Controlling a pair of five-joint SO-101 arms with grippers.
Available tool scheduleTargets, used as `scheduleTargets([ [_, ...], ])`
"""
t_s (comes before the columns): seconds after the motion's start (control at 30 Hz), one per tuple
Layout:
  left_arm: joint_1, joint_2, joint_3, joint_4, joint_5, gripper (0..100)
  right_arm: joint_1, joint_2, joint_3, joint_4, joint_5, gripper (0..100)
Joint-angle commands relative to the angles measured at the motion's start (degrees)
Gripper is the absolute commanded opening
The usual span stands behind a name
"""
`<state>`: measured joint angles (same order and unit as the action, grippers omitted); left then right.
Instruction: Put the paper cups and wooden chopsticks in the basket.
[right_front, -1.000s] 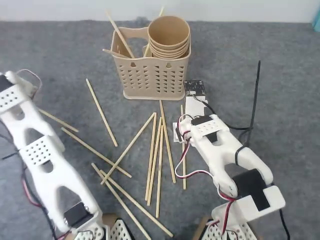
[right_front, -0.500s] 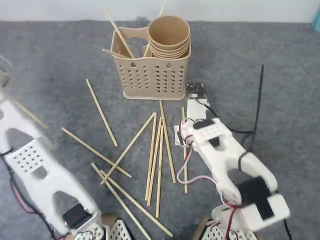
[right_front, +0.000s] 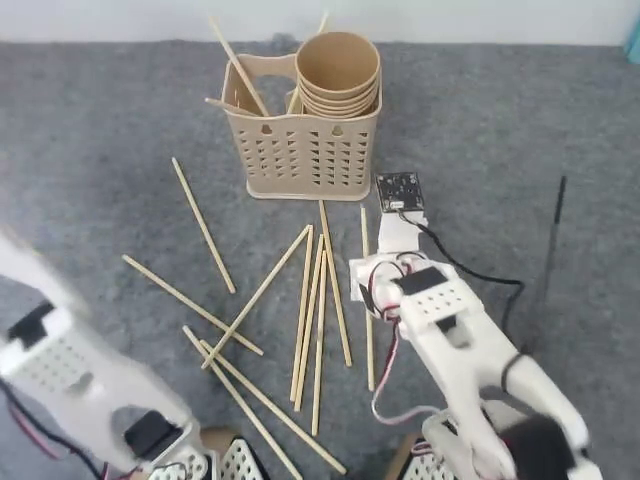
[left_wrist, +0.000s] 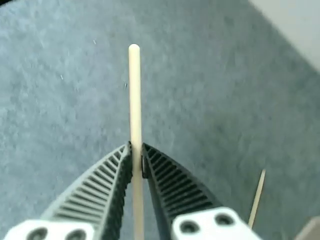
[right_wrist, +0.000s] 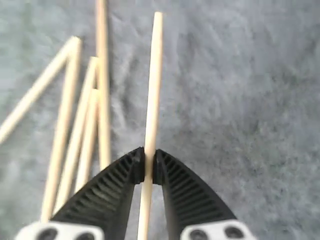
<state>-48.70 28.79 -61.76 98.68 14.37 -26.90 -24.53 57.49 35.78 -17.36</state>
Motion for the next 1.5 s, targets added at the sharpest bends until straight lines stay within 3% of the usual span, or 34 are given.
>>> scheduleTargets([
  [0.0, 3.7, -14.4, 18.2, -0.4, -2.9, 1, -0.7, -13.0, -3.3, 6.1, 1.1, 0.8],
  [0.13, 5.6, -20.7, 35.3, -10.1, -2.9, 1, -0.7, -26.2, -7.3, 10.0, 2.2, 0.8],
  [0.37, 7.9, -29.6, 67.9, -34.3, -2.8, 1, -2.0, -38.3, -17.1, 9.6, 7.1, 0.8],
  [0.5, 9.1, -36.6, 84.4, -49.1, -1.9, 1, -3.7, -36.4, -26.3, 4.1, 7.1, 0.8],
  [0.7, 14.5, -46.3, 109.4, -73.1, 9.2, 1, -5.1, -25.0, -38.1, -13.1, 7.2, 0.9],
  [0.83, 14.2, -52.0, 119.8, -89.1, 12.0, 1, -4.9, -13.1, -48.1, -17.3, 7.2, 0.9],
  [0.97, 14.3, -57.7, 125.8, -94.1, 13.1, 1, -4.8, 1.3, -59.3, -22.2, 7.6, 0.8],
  [1.07, 15.2, -62.0, 128.7, -94.2, 12.8, 1, -5.3, 13.3, -69.6, -24.9, 12.2, 0.8],
  [1.47, 17.5, -70.1, 134.5, -96.5, 12.4, 1, -5.3, 49.8, -102.2, -24.7, 23.4, 0.8],
])
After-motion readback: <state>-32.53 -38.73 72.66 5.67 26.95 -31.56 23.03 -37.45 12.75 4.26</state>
